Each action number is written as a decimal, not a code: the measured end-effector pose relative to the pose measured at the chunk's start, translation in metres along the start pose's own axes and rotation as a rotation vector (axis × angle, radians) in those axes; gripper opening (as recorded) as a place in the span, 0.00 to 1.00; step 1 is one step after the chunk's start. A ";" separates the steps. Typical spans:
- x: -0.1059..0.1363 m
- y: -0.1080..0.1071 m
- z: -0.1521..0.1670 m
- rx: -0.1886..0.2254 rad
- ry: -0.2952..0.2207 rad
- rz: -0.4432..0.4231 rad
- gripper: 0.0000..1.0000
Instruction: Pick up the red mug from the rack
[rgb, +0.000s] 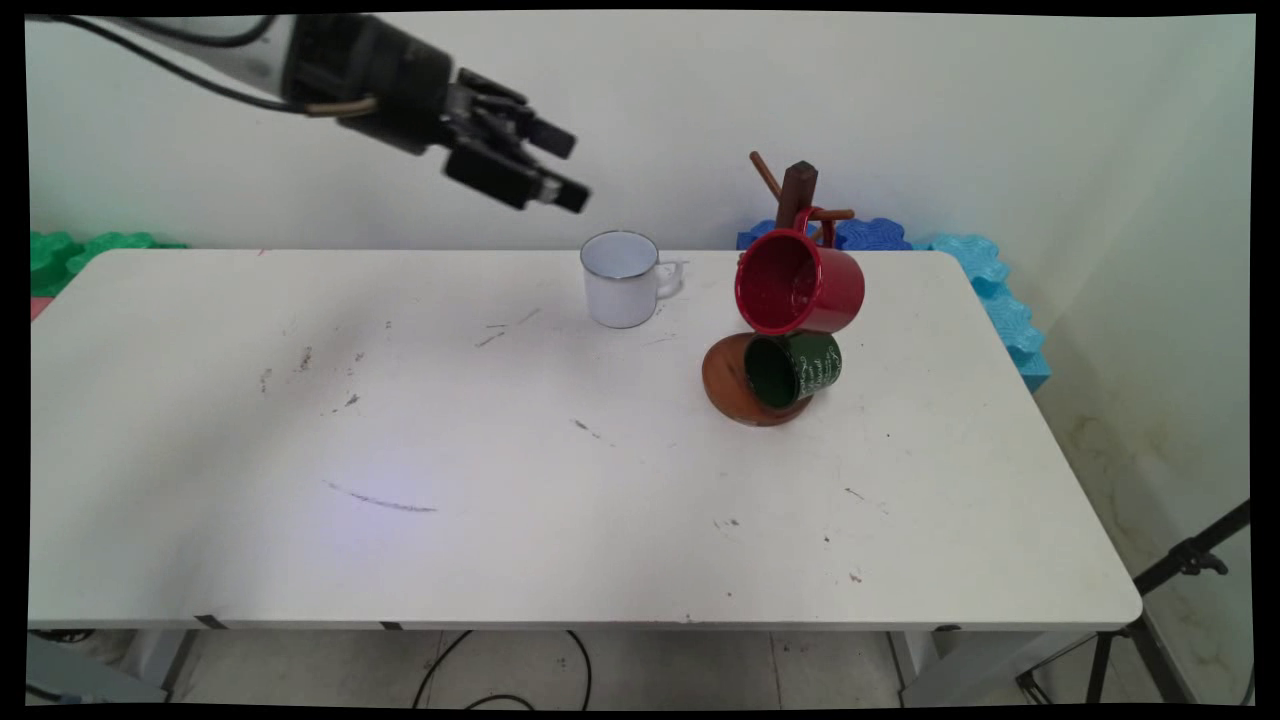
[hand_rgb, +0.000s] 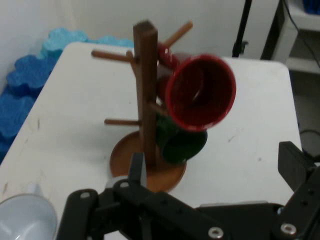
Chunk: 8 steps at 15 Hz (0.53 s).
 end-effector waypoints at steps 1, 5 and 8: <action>0.007 0.006 0.007 0.002 0.005 -0.011 1.00; 0.029 0.022 0.028 -0.012 0.001 -0.044 1.00; 0.044 0.029 0.043 -0.031 -0.017 -0.079 1.00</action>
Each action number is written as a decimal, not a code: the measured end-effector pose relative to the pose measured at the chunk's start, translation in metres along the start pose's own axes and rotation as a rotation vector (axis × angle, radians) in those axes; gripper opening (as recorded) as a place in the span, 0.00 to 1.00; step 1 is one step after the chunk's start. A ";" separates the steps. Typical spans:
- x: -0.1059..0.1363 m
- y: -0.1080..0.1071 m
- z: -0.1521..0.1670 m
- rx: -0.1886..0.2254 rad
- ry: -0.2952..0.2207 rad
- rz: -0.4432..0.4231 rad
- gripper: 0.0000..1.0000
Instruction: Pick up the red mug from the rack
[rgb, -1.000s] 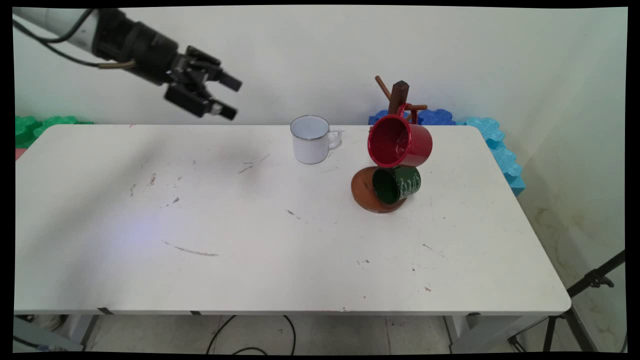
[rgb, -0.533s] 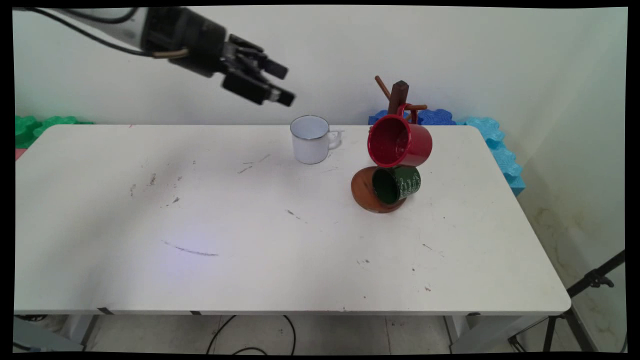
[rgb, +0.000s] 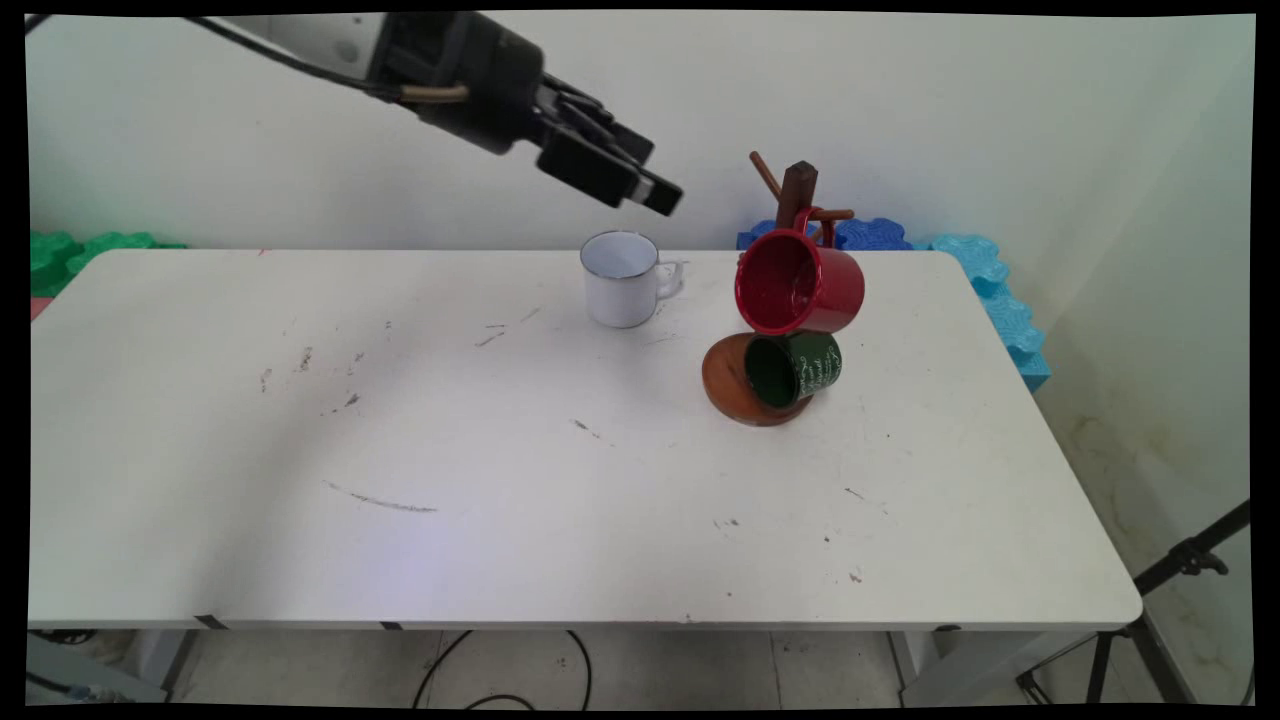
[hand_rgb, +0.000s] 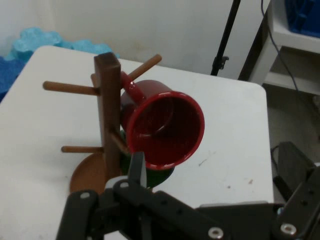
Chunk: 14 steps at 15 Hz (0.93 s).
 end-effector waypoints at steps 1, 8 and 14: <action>0.004 0.002 0.006 -0.007 -0.008 -0.016 1.00; 0.009 0.013 0.051 0.008 -0.098 -0.145 1.00; 0.004 0.027 0.089 0.005 -0.113 -0.231 1.00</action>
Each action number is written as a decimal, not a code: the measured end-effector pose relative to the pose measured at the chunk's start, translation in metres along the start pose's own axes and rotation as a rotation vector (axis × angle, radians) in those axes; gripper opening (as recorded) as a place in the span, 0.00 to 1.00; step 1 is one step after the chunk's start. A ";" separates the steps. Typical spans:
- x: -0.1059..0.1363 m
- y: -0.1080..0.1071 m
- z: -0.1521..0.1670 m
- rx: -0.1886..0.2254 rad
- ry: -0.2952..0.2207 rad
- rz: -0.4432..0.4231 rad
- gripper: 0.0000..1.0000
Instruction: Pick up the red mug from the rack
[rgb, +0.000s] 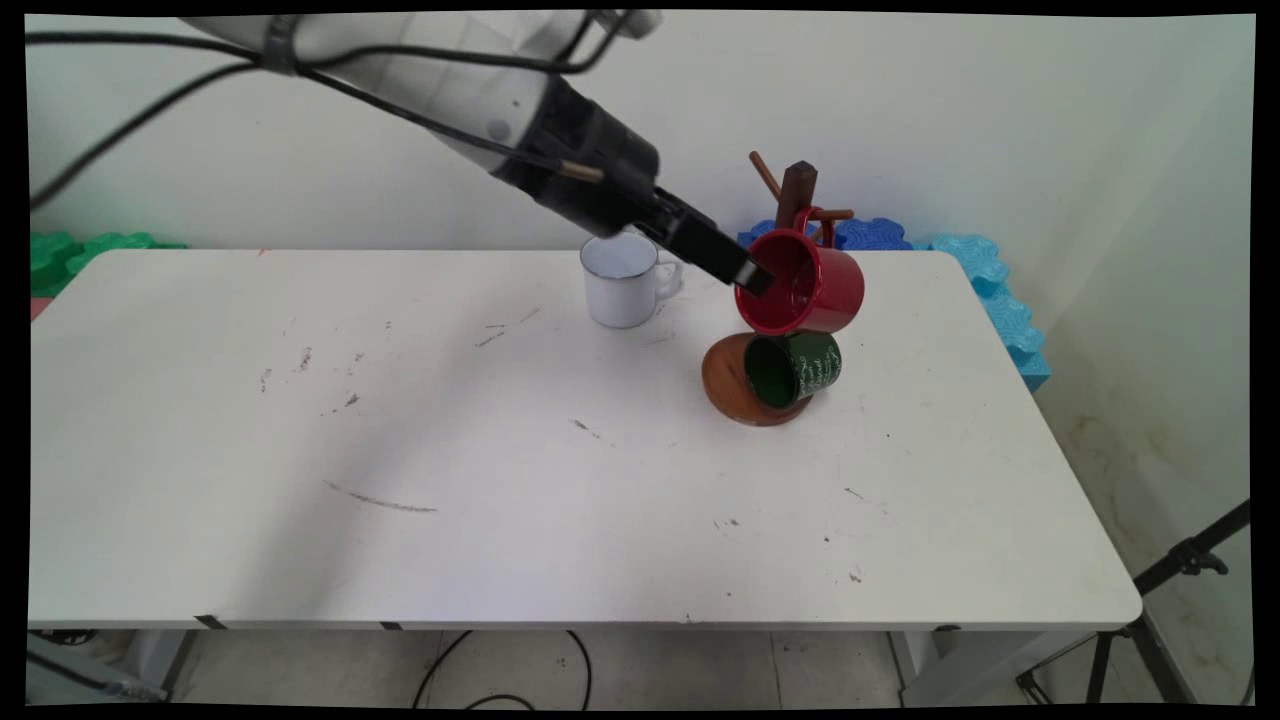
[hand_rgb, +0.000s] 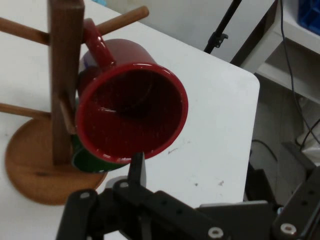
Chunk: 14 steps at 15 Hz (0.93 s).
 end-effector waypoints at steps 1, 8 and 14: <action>-0.001 0.001 0.006 0.000 0.001 -0.008 1.00; -0.006 -0.002 0.051 0.005 0.009 -0.005 1.00; -0.004 -0.004 0.083 -0.007 0.039 0.047 1.00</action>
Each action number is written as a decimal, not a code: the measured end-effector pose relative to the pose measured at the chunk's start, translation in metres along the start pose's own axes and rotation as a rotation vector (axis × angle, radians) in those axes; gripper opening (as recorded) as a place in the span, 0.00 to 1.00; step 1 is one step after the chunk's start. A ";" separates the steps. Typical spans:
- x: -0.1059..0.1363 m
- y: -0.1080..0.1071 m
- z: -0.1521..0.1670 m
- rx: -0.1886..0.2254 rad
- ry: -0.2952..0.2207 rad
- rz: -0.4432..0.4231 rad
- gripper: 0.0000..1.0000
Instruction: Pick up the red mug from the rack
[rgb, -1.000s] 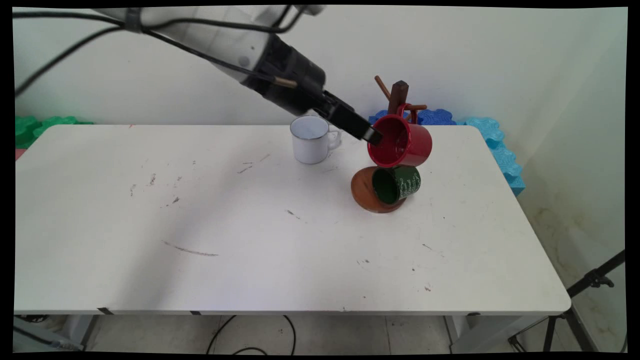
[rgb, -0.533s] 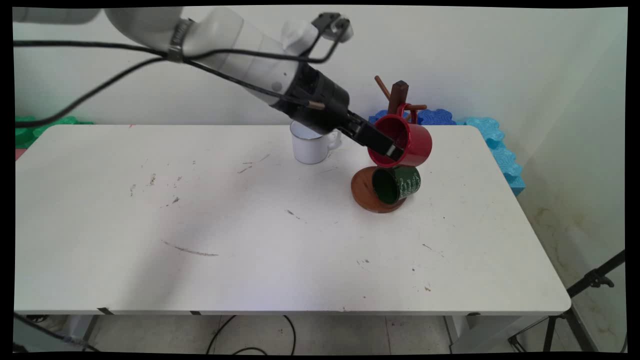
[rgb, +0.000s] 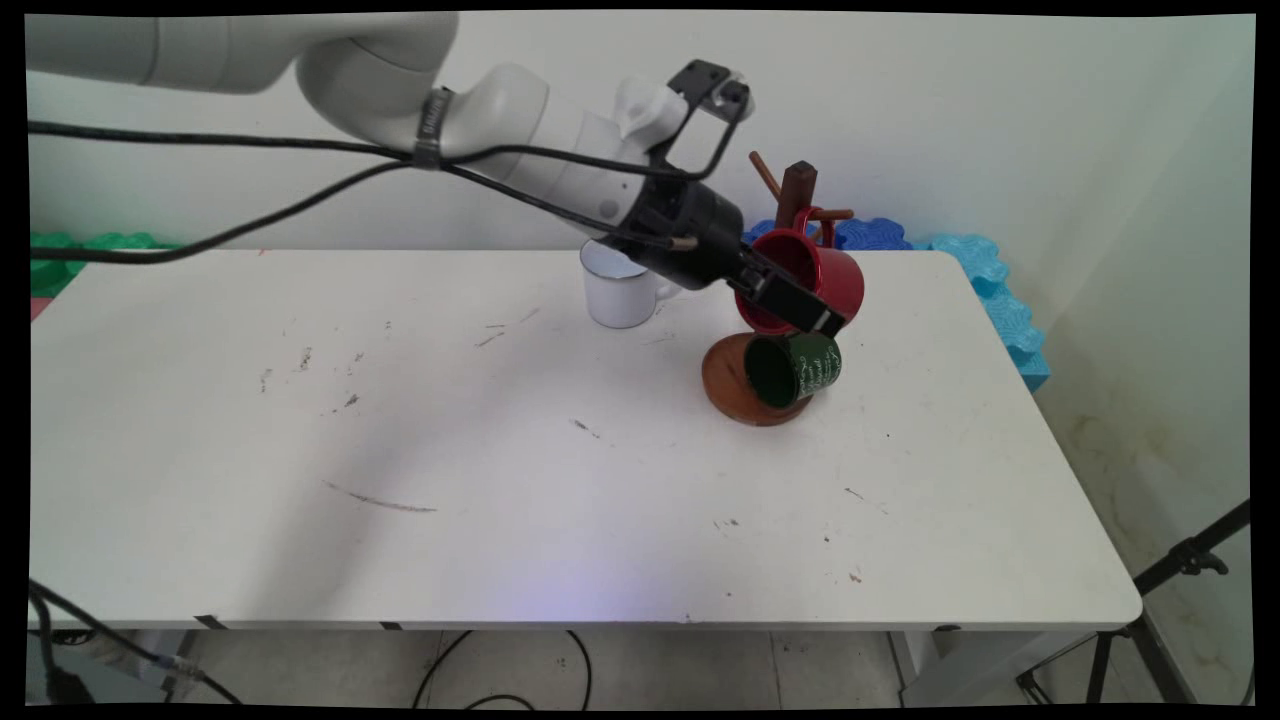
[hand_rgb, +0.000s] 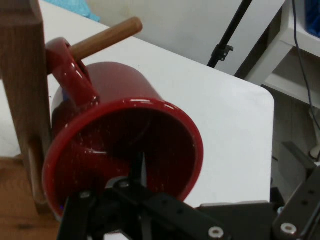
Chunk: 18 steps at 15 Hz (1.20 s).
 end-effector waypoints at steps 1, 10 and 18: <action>0.000 -0.001 0.005 -0.001 0.004 0.008 1.00; -0.002 -0.006 0.033 0.000 0.018 0.042 1.00; -0.003 -0.008 0.044 0.007 0.025 0.066 0.00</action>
